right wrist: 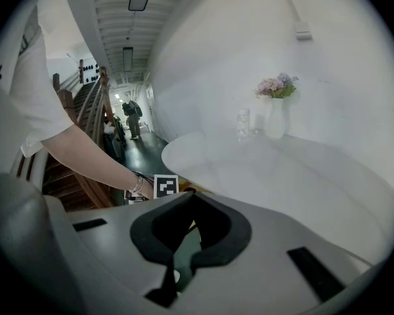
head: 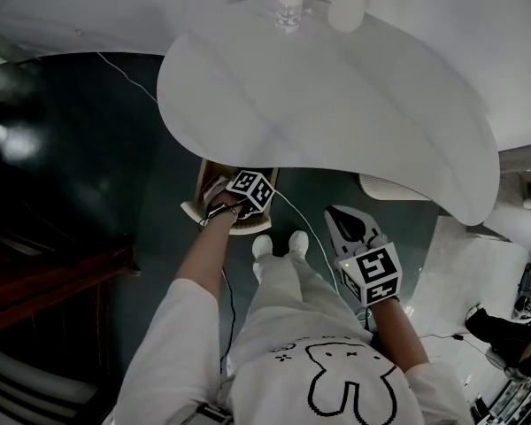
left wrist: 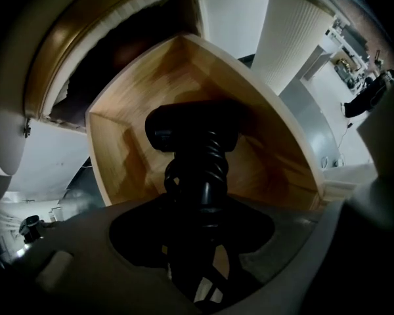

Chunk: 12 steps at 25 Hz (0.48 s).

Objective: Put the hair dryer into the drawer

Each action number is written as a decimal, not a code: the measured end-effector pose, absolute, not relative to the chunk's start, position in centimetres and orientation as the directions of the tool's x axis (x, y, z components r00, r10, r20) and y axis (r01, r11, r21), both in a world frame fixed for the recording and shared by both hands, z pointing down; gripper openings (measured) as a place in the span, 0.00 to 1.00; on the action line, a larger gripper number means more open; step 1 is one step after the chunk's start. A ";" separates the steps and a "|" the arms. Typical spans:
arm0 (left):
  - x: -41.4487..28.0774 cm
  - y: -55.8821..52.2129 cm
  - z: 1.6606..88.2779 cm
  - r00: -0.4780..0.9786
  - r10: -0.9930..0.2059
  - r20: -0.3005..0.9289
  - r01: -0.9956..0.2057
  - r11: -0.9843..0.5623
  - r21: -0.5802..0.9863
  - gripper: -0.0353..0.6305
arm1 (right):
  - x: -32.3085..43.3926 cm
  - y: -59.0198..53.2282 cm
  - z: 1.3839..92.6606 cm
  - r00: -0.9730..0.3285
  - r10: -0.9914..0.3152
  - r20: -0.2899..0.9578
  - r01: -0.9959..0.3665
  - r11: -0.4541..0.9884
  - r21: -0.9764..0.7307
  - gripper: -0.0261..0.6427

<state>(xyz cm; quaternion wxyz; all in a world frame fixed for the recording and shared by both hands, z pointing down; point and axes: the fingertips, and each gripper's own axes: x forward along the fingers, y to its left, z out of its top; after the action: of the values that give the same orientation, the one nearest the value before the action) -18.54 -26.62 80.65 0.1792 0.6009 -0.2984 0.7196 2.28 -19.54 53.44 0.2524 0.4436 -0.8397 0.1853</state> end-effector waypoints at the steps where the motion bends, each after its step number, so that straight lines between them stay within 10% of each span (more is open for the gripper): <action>1: -18.5 -26.8 80.8 -0.197 -0.115 0.974 -0.621 -0.754 -0.214 0.40 | 2.4 -19.5 53.6 -0.477 -0.650 0.591 -0.840 0.536 -0.087 0.04; 12: -18.2 -27.8 81.3 -0.190 -0.207 0.960 -0.580 -0.765 -0.280 0.51 | 2.8 -18.4 54.2 -0.471 -0.639 0.608 -0.840 0.535 -0.089 0.04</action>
<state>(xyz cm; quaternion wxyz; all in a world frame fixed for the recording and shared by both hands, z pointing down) -18.15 -27.76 81.28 0.1322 0.6224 -0.3161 0.7037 2.77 -18.40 54.23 0.2621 0.4423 -0.8360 0.1917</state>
